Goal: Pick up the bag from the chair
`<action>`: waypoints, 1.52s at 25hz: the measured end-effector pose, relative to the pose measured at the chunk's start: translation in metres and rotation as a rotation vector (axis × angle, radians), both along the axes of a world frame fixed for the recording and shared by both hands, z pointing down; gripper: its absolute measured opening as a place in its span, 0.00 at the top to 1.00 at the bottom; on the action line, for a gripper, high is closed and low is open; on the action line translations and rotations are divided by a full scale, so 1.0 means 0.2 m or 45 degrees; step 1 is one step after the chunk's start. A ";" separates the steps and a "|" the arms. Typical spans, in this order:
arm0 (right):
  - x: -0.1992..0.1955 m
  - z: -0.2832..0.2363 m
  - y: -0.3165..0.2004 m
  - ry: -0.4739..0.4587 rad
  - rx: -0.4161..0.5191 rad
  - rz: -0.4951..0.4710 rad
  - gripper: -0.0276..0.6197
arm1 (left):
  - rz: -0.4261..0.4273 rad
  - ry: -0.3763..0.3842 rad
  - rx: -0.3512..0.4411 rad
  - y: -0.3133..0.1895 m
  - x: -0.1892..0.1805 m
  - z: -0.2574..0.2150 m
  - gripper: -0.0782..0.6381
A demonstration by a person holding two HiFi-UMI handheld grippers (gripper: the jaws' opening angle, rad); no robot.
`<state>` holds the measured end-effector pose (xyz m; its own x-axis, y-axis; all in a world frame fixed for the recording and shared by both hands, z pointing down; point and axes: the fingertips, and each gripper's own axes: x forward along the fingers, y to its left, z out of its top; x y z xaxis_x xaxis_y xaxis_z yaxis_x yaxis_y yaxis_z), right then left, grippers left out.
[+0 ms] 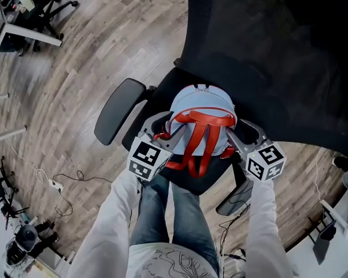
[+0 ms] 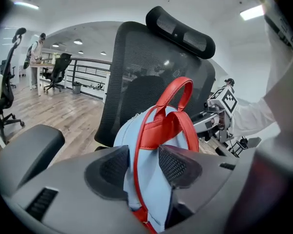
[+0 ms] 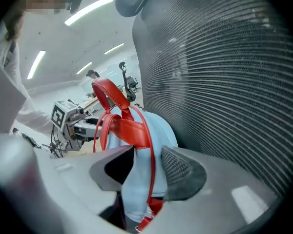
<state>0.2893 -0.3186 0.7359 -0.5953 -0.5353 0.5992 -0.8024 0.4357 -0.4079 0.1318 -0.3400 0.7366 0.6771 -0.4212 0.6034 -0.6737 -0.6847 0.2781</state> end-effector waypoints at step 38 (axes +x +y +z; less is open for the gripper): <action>-0.23 -0.95 0.16 0.065 0.423 0.177 0.81 | 0.004 0.165 0.270 0.09 -0.13 -0.96 0.73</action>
<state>0.2426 -0.2862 0.5452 -0.4771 -0.7795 0.4059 -0.8788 0.4233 -0.2202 0.1055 -0.3214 0.5454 0.7443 -0.5273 0.4098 -0.6399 -0.7388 0.2116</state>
